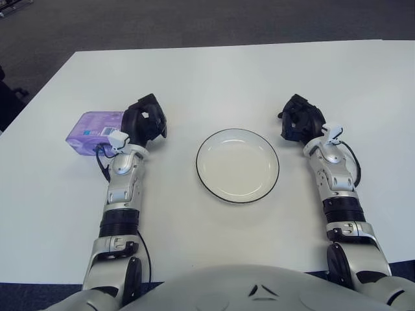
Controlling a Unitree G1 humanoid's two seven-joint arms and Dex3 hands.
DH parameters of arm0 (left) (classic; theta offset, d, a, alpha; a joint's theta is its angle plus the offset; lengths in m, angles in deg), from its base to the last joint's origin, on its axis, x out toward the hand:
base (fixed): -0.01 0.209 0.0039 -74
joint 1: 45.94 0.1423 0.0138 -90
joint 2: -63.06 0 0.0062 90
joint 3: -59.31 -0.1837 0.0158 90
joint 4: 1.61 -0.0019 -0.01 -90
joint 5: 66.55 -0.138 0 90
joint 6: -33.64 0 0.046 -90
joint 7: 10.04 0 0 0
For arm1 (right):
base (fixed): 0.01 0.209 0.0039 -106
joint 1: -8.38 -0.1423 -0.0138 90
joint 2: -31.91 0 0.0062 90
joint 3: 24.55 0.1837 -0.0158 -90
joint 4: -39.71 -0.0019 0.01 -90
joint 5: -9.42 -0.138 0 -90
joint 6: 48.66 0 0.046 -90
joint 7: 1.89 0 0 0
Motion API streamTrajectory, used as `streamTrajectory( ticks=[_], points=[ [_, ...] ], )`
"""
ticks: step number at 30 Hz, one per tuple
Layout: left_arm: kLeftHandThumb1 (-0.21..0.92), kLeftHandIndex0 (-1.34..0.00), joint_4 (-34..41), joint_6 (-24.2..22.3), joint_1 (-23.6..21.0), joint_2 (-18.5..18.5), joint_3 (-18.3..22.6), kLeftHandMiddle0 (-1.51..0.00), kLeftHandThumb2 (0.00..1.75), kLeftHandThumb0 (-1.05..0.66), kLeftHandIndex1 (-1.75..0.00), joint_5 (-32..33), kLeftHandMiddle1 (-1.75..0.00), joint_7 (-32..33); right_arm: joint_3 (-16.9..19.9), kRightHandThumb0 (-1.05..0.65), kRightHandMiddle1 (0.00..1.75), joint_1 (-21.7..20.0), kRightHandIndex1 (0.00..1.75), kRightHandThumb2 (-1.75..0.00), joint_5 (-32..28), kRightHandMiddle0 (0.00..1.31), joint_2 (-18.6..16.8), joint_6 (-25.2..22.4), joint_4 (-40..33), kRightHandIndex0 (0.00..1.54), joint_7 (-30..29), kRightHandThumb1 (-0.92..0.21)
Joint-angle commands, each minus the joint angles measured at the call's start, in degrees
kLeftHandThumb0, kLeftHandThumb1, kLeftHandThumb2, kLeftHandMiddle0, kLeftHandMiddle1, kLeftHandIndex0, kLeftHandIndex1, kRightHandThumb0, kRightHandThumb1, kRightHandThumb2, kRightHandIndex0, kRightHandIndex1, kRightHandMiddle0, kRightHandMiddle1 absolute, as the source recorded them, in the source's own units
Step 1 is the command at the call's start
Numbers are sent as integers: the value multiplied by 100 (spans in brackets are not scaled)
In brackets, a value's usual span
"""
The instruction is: Put the tissue paper into the plate.
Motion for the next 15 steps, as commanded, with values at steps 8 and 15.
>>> streamTrajectory(
  ticks=[8, 15],
  points=[
    [73, -106, 759, -50, 1500, 400, -363, -135, 96, -43, -175, -263, -175, 271, -48, -47, 175, 765, 175, -129, -15, 60, -394, -282, 512, 126, -51, -34],
    [71, -110, 1246, 351, 1735, 363, -422, -138, 96, -44, -175, -572, -175, 444, -44, -47, 175, 753, 175, -129, -18, 59, -414, -254, 539, 126, -27, -34]
  ],
)
